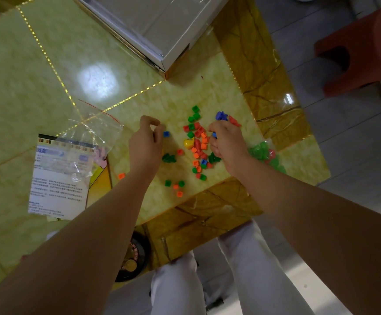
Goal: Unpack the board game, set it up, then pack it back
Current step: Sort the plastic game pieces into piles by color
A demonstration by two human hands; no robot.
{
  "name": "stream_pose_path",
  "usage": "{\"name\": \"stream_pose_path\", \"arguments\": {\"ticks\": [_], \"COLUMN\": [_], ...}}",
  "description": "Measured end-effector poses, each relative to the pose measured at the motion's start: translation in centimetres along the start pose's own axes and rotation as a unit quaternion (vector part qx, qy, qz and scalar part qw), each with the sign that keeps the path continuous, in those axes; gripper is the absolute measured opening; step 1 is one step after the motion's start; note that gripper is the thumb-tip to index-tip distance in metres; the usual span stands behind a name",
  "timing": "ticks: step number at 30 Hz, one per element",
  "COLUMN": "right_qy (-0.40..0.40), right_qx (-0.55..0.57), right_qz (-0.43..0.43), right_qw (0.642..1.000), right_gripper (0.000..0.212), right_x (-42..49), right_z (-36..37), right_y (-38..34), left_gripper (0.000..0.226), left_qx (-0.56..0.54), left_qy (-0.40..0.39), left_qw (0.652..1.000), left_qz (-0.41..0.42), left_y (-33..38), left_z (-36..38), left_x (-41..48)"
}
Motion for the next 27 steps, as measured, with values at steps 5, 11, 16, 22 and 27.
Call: {"name": "stream_pose_path", "arguments": {"ticks": [5, 11, 16, 22, 27], "right_qy": [0.013, -0.025, -0.039, -0.036, 0.041], "right_qx": [-0.06, -0.408, -0.662, -0.669, -0.457], "right_qz": [-0.019, -0.107, -0.139, -0.159, -0.126], "right_qw": [0.998, 0.906, 0.736, 0.725, 0.879], "right_gripper": [0.012, 0.011, 0.011, 0.017, 0.015], "right_x": [0.1, -1.6, -2.9, -3.6, -2.9], "right_z": [-1.4, -1.2, 0.9, 2.5, -1.0], "right_y": [0.3, -0.2, 0.9, 2.1, 1.1], "left_gripper": [0.021, 0.022, 0.026, 0.029, 0.044], "left_qx": [0.196, 0.174, -0.069, -0.318, -0.398], "left_qy": [-0.071, -0.031, 0.01, -0.02, -0.091], "left_qw": [0.978, 0.984, 0.996, 0.941, 0.905], "left_qz": [0.011, -0.007, -0.048, -0.115, -0.122], "left_y": [0.9, 1.6, 0.1, -1.2, -0.8], "left_z": [2.2, 1.6, 1.3, 2.2, 3.2], "left_x": [0.1, 0.1, -0.6, -2.4, -4.2]}}
Point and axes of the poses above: each hand's wrist, its own x-axis towards the middle knuckle, its own z-axis out of the palm, y = z × x, the point moved 8 cm from there along x, towards the middle knuckle, and after that the axes turned 10 degrees about -y, right-handed, at the moved point
